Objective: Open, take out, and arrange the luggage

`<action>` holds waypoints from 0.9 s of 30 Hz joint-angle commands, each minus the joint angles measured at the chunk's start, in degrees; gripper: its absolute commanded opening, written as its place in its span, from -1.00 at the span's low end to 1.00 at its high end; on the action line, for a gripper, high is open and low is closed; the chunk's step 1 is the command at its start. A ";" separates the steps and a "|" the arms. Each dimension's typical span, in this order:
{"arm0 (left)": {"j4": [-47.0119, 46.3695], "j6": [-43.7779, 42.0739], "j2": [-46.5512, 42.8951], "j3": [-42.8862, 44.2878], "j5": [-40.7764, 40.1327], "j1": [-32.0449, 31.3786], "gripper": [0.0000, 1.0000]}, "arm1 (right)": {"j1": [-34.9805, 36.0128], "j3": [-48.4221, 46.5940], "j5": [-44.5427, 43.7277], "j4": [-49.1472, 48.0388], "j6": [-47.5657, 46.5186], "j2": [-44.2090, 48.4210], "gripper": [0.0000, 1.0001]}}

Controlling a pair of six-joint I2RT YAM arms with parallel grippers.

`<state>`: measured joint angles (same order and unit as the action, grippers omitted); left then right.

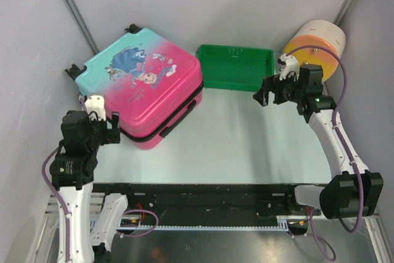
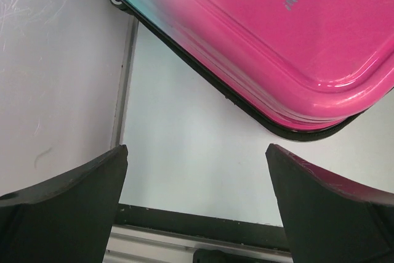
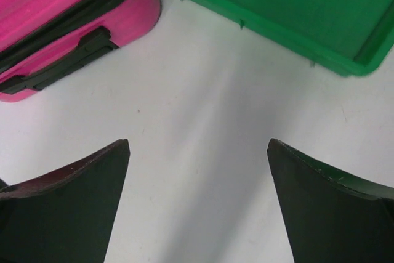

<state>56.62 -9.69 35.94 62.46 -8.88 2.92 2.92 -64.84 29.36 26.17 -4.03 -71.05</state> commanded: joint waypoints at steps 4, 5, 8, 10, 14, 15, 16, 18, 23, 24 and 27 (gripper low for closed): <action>-0.28 4.77 6.76 7.41 5.27 0.51 0.99 | 9.03 -5.81 -10.99 -13.59 -0.19 -7.24 0.99; -0.37 5.47 7.55 8.98 7.37 0.51 0.99 | 9.82 -6.78 -12.13 -16.39 -0.19 -8.31 0.99; -0.46 8.28 11.16 12.76 8.36 0.51 0.99 | 12.63 -10.90 -15.39 -22.37 -0.19 -13.84 0.99; -0.46 9.34 13.61 14.35 11.77 1.21 0.99 | 14.21 -13.63 -15.83 -24.93 -0.10 -16.92 0.99; -0.46 13.91 16.17 16.90 21.26 7.78 1.00 | 15.45 -24.50 -17.85 -30.21 2.97 -28.14 0.99; -0.46 15.13 16.52 17.08 23.71 9.46 1.00 | 15.63 -27.50 -18.55 -29.43 5.41 -31.05 1.00; -0.55 15.93 17.05 17.08 27.31 10.95 1.00 | 15.54 -30.41 -18.64 -28.12 6.57 -33.61 0.99; -0.63 17.16 18.02 16.74 31.02 14.56 0.99 | 16.15 -36.29 -18.73 -27.75 8.33 -40.03 0.99; -2.30 17.52 17.58 15.59 34.02 17.03 1.00 | 19.23 -43.96 -20.31 -30.48 5.61 -49.52 0.99; -2.48 17.60 17.41 15.42 33.93 17.29 1.00 | 19.67 -45.36 -20.05 -30.74 6.05 -52.41 1.00; -2.57 18.21 17.32 14.36 36.04 19.05 0.99 | 20.63 -49.32 -18.65 -32.41 6.76 -57.51 0.99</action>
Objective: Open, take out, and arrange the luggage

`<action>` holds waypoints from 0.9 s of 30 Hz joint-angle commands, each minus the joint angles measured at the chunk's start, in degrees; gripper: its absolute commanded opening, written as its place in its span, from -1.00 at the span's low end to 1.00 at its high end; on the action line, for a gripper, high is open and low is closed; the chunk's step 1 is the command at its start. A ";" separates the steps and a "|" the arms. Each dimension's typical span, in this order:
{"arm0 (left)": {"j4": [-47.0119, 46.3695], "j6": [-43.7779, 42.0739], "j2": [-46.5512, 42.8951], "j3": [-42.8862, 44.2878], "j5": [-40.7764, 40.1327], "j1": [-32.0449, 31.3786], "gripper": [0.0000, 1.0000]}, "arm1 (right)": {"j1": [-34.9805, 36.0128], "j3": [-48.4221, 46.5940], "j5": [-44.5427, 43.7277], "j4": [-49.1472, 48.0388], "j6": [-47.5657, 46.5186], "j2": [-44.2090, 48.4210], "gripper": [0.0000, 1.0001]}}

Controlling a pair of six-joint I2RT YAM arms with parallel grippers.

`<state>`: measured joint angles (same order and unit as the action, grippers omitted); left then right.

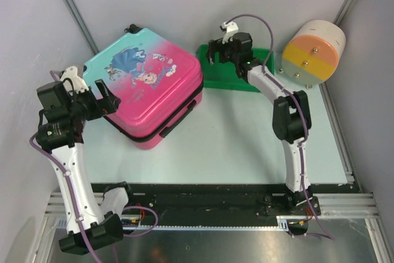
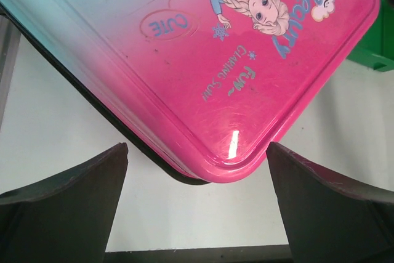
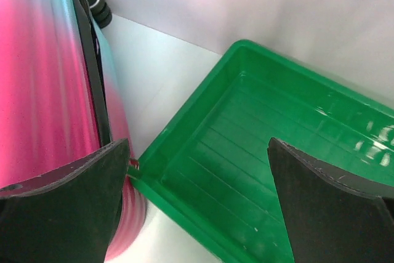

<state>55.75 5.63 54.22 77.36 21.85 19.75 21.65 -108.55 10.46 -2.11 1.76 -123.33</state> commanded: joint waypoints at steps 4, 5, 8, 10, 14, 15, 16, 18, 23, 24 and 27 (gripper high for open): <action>-1.87 3.60 -0.60 -1.60 8.91 4.59 1.00 | 2.69 -9.04 5.87 -5.80 2.10 -10.16 0.99; -1.87 3.60 -0.43 -1.60 9.44 5.47 0.99 | 2.96 -9.39 7.63 -5.63 2.63 -10.87 0.99; -1.87 3.25 0.62 -0.99 12.25 6.44 1.00 | 4.01 -7.57 15.27 -5.62 3.34 -11.41 0.99; -1.96 2.72 1.15 -0.46 12.17 6.62 0.99 | 4.80 -4.93 20.73 -7.19 3.77 -10.18 0.99; -1.87 0.61 2.29 0.94 9.10 6.71 1.00 | 6.64 4.82 27.50 -10.19 3.43 -3.96 0.99; -1.78 0.61 2.65 0.95 8.31 6.62 0.99 | 7.00 8.76 29.77 -10.54 3.25 -2.81 0.99; -1.78 0.61 3.00 0.95 6.21 6.71 1.00 | 7.44 10.36 30.93 -10.90 2.73 -1.58 0.99; -1.78 1.40 3.88 0.42 5.49 7.06 1.00 | 9.11 15.27 33.22 -10.37 1.41 1.67 0.99; -1.96 3.60 6.95 0.51 9.17 10.66 0.99 | 12.36 23.11 36.91 -6.69 -3.24 7.04 1.00; -1.96 3.17 8.17 0.86 8.57 11.01 0.99 | 12.71 24.17 37.26 -6.33 -3.43 7.74 0.99; -1.96 -0.08 10.11 2.96 6.11 13.03 0.99 | 12.45 27.51 39.02 -4.14 -5.00 10.38 0.99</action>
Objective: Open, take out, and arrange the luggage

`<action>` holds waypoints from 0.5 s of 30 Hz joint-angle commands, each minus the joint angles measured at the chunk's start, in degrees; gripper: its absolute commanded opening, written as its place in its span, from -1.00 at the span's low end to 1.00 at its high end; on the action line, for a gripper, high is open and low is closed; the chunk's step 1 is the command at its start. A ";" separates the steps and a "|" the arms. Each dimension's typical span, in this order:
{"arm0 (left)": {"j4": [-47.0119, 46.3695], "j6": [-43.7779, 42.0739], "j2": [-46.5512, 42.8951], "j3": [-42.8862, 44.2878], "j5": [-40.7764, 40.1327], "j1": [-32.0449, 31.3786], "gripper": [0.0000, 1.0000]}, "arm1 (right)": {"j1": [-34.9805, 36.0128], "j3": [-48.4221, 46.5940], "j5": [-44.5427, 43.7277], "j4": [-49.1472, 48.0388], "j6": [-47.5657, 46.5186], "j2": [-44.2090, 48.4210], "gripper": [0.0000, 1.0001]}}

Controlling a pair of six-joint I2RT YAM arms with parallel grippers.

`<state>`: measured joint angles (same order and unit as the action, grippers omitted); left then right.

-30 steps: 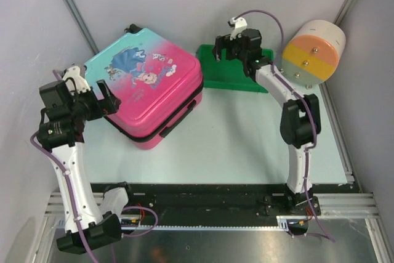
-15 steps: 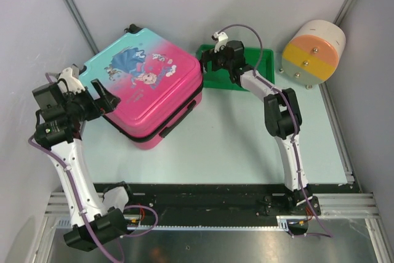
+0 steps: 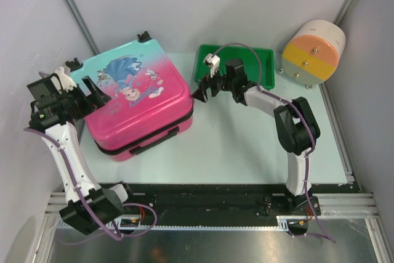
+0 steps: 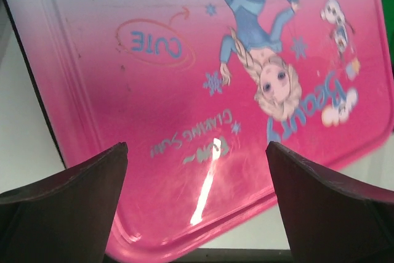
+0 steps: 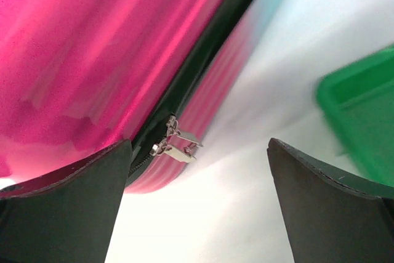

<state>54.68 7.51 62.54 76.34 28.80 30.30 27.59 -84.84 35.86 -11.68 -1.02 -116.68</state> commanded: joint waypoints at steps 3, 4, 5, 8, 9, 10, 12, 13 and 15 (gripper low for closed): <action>-0.89 -4.86 5.30 6.54 -2.60 6.25 0.99 | 5.72 6.00 14.51 7.55 -5.47 7.07 0.99; -0.80 -5.57 8.01 7.33 -2.87 7.13 0.99 | 5.28 6.35 14.42 8.25 -6.18 8.21 0.99; -0.89 -6.88 9.34 8.99 -2.43 8.70 1.00 | 5.02 6.44 14.33 8.78 -7.06 8.84 0.99; -0.89 -10.83 15.21 12.07 -1.81 9.77 0.99 | 3.53 6.44 13.54 8.87 -8.39 10.15 0.99; -0.89 -11.80 16.46 12.60 -1.64 9.86 0.99 | 3.00 6.44 13.19 8.44 -8.65 10.42 0.99; -0.89 -13.12 17.51 13.22 -0.59 9.86 1.00 | 2.56 6.35 12.93 8.00 -10.22 10.68 1.00; -0.89 -15.32 19.80 13.66 -0.50 9.77 0.99 | 1.15 6.44 12.49 7.90 -13.47 11.39 0.99; -0.89 -15.94 20.42 13.49 0.20 9.77 0.99 | 0.71 6.44 12.22 7.38 -15.57 11.48 0.99; -0.89 -17.61 21.91 12.53 1.08 9.77 0.99 | -0.96 6.44 12.57 6.24 -17.34 11.39 0.99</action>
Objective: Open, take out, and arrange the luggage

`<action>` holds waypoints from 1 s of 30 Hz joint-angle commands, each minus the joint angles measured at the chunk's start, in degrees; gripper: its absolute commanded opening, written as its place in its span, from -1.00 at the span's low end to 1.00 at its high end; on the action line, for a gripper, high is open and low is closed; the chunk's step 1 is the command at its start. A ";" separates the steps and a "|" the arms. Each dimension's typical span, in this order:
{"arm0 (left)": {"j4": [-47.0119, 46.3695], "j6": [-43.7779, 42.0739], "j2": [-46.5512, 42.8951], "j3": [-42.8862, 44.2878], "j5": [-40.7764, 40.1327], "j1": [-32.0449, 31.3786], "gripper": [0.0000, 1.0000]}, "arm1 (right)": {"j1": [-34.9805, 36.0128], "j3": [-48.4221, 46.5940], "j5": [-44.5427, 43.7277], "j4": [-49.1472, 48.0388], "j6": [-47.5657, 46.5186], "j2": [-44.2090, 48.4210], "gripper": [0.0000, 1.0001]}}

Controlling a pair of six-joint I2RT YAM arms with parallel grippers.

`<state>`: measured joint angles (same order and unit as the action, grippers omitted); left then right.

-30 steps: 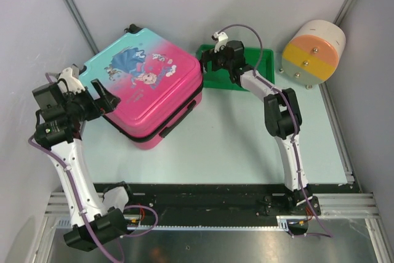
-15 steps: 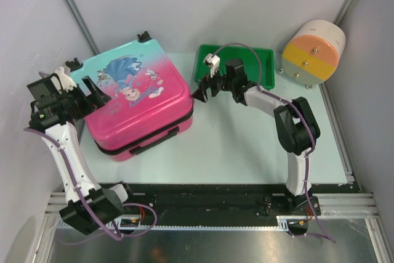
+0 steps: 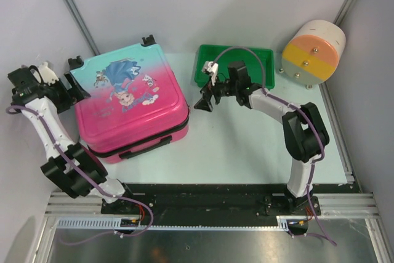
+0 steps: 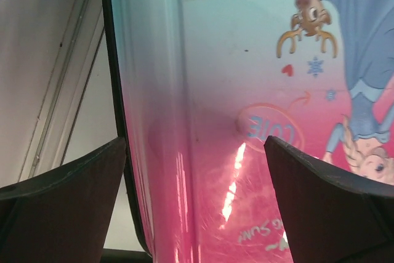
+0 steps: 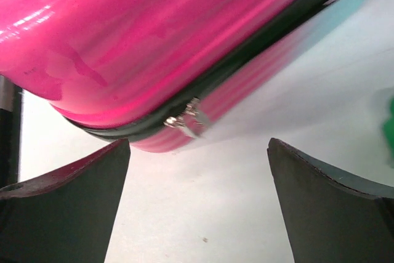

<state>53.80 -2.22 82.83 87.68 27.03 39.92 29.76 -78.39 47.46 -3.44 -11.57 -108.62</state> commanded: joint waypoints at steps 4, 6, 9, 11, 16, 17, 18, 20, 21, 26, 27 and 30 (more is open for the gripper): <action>-0.01 -9.91 3.65 -0.67 5.58 -0.02 1.00 | -5.23 -0.10 8.15 -1.67 -14.33 1.83 1.00; -0.01 -10.26 4.36 -1.02 6.81 -0.11 0.99 | -5.06 -0.27 11.50 0.97 -21.62 1.31 0.99; -0.01 -10.61 4.97 -1.19 6.99 -0.63 0.99 | -3.83 -0.27 13.44 7.65 -30.34 -0.01 0.96; -0.10 -10.70 4.80 -1.11 7.16 -0.99 1.00 | -2.52 -0.36 14.15 8.71 -32.01 -1.33 0.86; -0.01 -11.84 3.05 -2.25 6.99 -1.69 1.00 | -0.06 -0.27 16.26 3.98 -32.38 -4.23 0.54; -0.01 -12.02 2.69 -2.60 6.73 -1.78 0.99 | -0.05 -0.36 16.00 1.71 -31.76 -5.10 0.49; -0.10 -12.19 2.60 -2.69 6.11 -1.78 0.99 | 0.04 -0.36 15.99 -0.49 -30.97 -5.55 0.38; -0.01 -12.81 2.17 -2.95 6.02 -1.78 1.00 | 0.12 -0.36 15.99 -2.70 -28.25 -6.60 0.27; -0.01 -12.90 1.73 -2.95 6.11 -1.69 0.99 | 0.21 -0.36 16.08 -3.58 -27.46 -6.95 0.18; -0.01 -13.25 0.58 -2.25 7.16 -1.87 0.99 | 1.00 -0.36 16.00 -5.26 -25.78 -8.63 0.04; -0.01 -13.34 0.23 -2.25 7.25 -1.87 0.99 | 1.26 -0.36 16.08 -6.04 -25.43 -9.15 0.01; -0.01 -13.86 -0.38 -2.42 7.34 -1.87 0.99 | 1.88 -0.36 15.64 -8.94 -22.53 -9.86 -0.05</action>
<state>52.42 -10.52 85.54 85.84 31.66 39.00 30.46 -78.39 62.02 -6.28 -37.30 -117.34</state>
